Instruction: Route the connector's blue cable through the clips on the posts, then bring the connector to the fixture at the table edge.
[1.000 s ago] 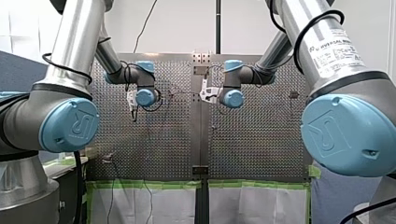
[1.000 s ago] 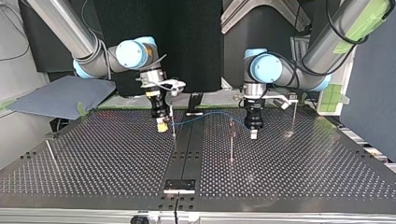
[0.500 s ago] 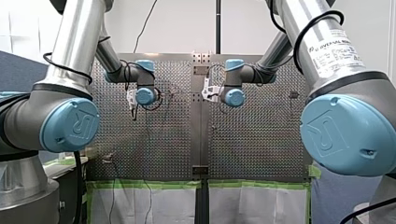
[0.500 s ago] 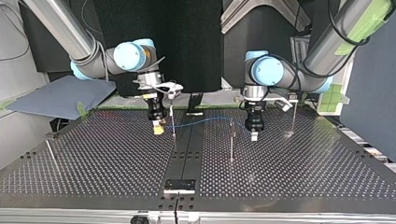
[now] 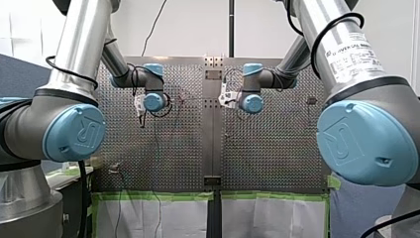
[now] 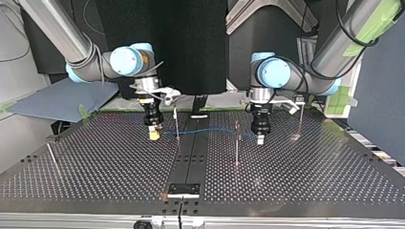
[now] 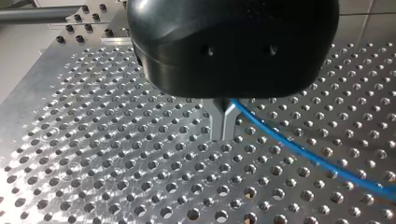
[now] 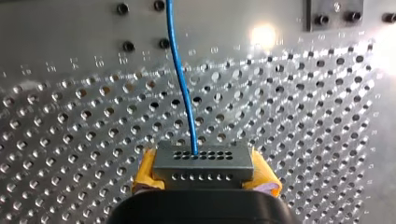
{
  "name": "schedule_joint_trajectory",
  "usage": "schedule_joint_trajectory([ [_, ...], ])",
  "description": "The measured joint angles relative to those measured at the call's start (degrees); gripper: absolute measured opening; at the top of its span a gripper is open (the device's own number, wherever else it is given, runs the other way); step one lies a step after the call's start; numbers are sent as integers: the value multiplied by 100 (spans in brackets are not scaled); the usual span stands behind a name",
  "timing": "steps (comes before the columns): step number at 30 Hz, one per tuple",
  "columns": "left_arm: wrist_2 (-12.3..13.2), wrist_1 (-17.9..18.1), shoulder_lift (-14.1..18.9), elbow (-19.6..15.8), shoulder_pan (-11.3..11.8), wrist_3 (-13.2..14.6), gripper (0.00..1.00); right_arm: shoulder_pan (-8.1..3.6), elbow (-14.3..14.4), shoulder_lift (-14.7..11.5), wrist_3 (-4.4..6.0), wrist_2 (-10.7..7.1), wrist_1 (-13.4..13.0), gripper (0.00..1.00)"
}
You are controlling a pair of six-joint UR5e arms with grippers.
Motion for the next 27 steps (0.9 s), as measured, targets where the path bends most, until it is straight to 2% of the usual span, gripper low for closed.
schedule_joint_trajectory([
  [12,56,-3,-2,23,48,0,0,-134,-16,7,-8,-22,3,0],
  [27,118,-62,-3,72,78,-8,0,-166,-54,18,-7,-89,17,0],
])
